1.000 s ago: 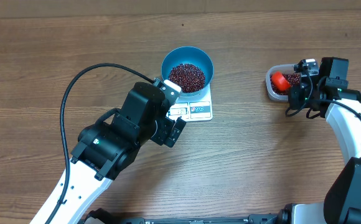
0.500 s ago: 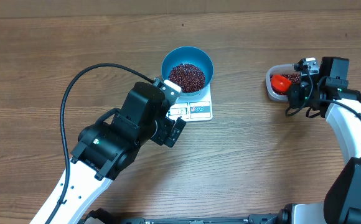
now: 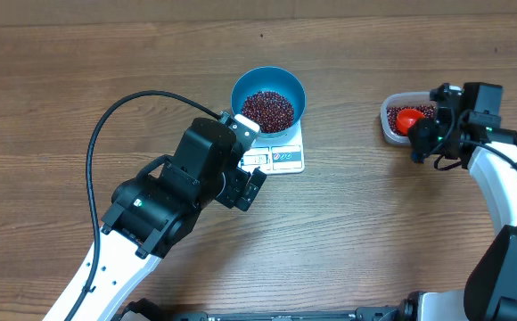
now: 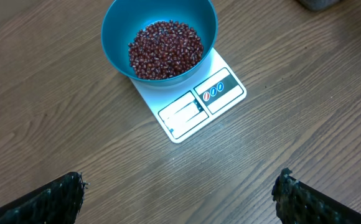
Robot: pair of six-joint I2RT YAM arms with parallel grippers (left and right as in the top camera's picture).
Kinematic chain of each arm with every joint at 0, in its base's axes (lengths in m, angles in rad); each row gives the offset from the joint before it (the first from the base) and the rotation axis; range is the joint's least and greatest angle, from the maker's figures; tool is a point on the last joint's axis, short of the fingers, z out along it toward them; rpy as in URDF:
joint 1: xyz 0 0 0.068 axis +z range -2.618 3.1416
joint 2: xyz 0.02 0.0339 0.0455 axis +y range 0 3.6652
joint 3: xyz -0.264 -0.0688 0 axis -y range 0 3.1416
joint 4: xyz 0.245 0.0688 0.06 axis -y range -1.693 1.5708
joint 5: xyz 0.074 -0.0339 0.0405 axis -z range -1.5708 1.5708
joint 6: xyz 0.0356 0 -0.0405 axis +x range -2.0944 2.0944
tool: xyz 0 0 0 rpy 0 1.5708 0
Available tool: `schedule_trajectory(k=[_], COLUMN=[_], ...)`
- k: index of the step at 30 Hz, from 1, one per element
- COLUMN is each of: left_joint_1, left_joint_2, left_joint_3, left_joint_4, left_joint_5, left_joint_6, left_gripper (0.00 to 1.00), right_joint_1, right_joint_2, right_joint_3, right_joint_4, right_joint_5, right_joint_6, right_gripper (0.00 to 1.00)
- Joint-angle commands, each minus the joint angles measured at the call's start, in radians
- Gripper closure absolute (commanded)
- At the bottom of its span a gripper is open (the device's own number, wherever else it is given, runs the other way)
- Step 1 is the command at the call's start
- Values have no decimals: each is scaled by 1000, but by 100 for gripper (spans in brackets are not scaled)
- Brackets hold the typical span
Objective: Scoop item into bowl and weigh 150g on scale
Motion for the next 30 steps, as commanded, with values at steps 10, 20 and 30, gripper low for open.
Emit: schedule_trajectory(k=[10, 20, 30], left_joint_1=[4, 4, 4], left_joint_2=[6, 6, 6], left_joint_3=[-3, -3, -3], left_joint_4=[2, 2, 2], left_joint_5=[13, 12, 13], left_joint_6=[15, 15, 15], left_gripper=[0, 1, 0], right_joint_1=[-132, -134, -194], right_joint_2=[-21, -21, -21], right_joint_3=[29, -10, -93], right_joint_4=[-83, -113, -91], right_joint_5=[-346, -353, -328], right_joint_6=[168, 187, 186], right_gripper=[49, 48, 46])
